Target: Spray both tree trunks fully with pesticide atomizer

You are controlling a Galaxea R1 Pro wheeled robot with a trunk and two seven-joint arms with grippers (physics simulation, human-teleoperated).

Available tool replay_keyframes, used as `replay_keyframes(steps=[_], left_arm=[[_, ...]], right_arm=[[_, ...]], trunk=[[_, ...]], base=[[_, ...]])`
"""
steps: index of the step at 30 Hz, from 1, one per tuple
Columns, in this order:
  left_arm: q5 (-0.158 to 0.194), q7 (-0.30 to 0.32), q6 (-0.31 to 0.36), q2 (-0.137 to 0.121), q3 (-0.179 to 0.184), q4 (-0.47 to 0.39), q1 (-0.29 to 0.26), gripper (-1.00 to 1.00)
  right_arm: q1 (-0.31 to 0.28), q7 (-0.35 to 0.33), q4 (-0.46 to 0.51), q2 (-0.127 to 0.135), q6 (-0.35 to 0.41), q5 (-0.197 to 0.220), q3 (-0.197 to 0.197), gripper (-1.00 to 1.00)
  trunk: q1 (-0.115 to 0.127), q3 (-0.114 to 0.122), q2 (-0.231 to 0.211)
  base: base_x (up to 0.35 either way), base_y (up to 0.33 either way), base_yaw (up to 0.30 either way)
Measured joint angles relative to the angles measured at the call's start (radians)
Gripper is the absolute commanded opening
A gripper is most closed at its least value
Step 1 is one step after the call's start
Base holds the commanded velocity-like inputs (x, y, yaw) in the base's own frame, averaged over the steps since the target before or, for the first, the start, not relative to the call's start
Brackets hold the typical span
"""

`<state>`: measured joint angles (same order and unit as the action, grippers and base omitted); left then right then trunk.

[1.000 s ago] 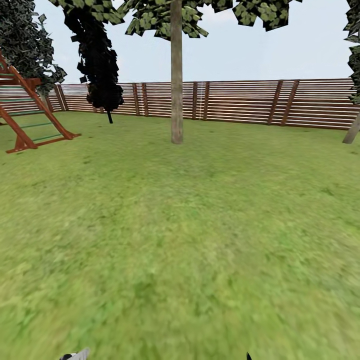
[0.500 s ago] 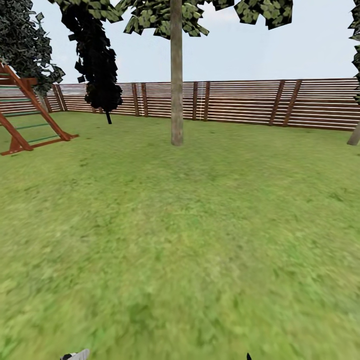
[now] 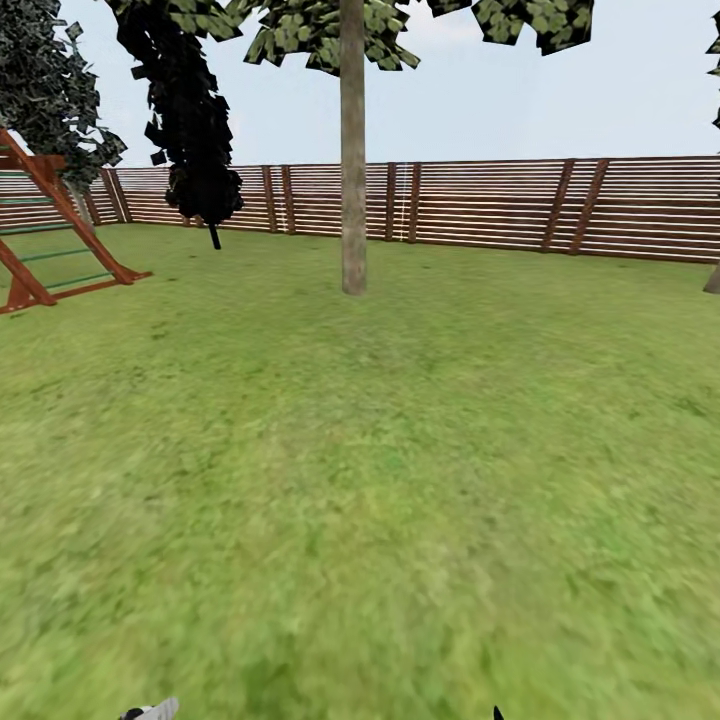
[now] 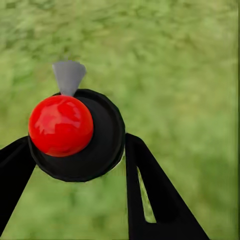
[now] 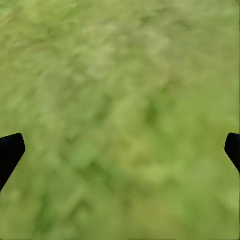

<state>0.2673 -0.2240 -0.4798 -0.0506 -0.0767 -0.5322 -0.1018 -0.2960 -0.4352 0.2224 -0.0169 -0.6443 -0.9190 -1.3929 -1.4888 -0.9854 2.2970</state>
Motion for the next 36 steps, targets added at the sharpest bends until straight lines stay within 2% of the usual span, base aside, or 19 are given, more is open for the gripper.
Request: replay_keyframes(steps=[36], left_arm=[[0.0, 0.0, 0.0, 0.0, 0.001, 0.0, -0.001, -1.0]], right_arm=[[0.0, 0.0, 0.0, 0.0, 0.0, 0.0, 0.0, 1.0]], trunk=[[0.0, 0.0, 0.0]], base=[[0.336, 0.0, 0.0]])
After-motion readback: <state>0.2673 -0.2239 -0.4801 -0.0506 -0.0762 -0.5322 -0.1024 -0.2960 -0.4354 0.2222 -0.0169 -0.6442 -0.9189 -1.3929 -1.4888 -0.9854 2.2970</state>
